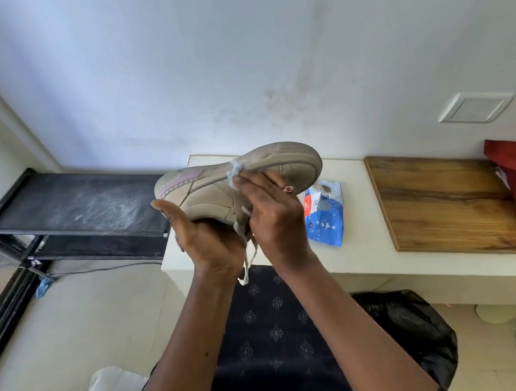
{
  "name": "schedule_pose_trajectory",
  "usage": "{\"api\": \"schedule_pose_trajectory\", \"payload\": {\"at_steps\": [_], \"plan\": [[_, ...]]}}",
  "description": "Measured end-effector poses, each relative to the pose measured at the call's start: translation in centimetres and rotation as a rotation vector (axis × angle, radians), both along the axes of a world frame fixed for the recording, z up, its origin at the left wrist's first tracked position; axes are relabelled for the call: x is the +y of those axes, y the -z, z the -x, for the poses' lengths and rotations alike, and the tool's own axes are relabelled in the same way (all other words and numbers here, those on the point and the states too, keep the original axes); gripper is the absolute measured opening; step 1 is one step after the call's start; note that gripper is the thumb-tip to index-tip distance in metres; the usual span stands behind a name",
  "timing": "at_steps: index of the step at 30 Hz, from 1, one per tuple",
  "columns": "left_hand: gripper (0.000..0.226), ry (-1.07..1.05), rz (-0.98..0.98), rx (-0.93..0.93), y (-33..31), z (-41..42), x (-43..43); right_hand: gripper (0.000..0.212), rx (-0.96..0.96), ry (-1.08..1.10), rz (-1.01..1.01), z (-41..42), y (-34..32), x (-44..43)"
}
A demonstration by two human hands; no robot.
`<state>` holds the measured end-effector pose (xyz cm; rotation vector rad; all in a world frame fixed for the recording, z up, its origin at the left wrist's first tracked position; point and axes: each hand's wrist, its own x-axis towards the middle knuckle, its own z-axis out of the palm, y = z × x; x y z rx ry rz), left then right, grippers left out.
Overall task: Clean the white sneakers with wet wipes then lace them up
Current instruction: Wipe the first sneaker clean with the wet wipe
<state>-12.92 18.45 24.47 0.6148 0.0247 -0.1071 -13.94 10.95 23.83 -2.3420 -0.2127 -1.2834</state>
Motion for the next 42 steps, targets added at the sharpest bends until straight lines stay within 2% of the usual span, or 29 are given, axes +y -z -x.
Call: {"api": "schedule_pose_trajectory", "payload": {"at_steps": [3, 6, 9, 14, 18, 22, 25, 27, 28, 31, 33, 35, 38, 40, 42], "plan": [[0.091, 0.016, 0.026, 0.021, -0.2, 0.1, -0.1, 0.033, 0.006, 0.085, -0.003, -0.6, 0.2, -1.2], [0.090, -0.036, 0.067, 0.035, 0.3, -0.3, 0.4, 0.026, 0.008, 0.200, -0.110, -1.4, 0.3, -2.8], [0.089, -0.071, 0.075, 0.012, 0.3, -0.6, 0.7, 0.023, 0.019, 0.224, -0.168, -1.8, -0.3, -2.9], [0.074, -0.111, 0.046, 0.064, 0.0, -0.6, 0.4, 0.029, -0.013, 0.036, -0.141, -0.6, -0.4, 0.7], [0.068, -0.145, -0.113, 0.016, 0.8, -0.9, 1.1, 0.028, 0.019, -0.103, -0.085, 1.2, 0.6, 3.7], [0.071, -0.063, -0.015, -0.022, 0.2, -0.5, 0.6, 0.023, -0.024, -0.096, 0.007, 1.0, 0.6, 2.0], [0.073, -0.001, 0.035, -0.010, 0.1, -0.2, 0.2, 0.019, -0.054, -0.044, 0.070, 0.6, 0.1, 0.1], [0.071, 0.057, 0.040, 0.017, 0.1, 0.2, 0.2, 0.037, -0.077, -0.011, 0.067, 0.3, -0.2, -1.0], [0.063, 0.066, 0.035, 0.025, 0.0, 0.3, 0.3, 0.041, -0.091, 0.008, 0.063, 0.1, -0.5, -1.8], [0.036, 0.036, 0.056, 0.021, -0.2, 0.2, 0.5, 0.035, -0.094, 0.163, 0.044, -0.8, -0.7, -4.6], [0.032, 0.026, 0.049, 0.019, -0.3, 0.1, 0.7, 0.031, -0.024, 0.321, -0.008, -1.7, -0.8, -6.2], [0.027, 0.020, 0.019, 0.013, -0.5, 0.3, 0.6, 0.038, 0.056, 0.417, -0.075, -2.4, -1.0, -6.8], [0.043, 0.008, -0.061, -0.008, -0.8, 0.8, 0.4, 0.038, 0.108, 0.371, -0.115, -2.5, -1.4, -6.0], [0.038, 0.013, -0.078, -0.014, -0.9, 0.8, 0.3, 0.031, 0.094, 0.290, -0.140, -2.1, -1.6, -4.7], [0.033, 0.005, -0.084, 0.012, -0.6, 0.5, 0.3, 0.033, 0.063, 0.204, -0.179, -1.7, -1.7, -3.3]]}}
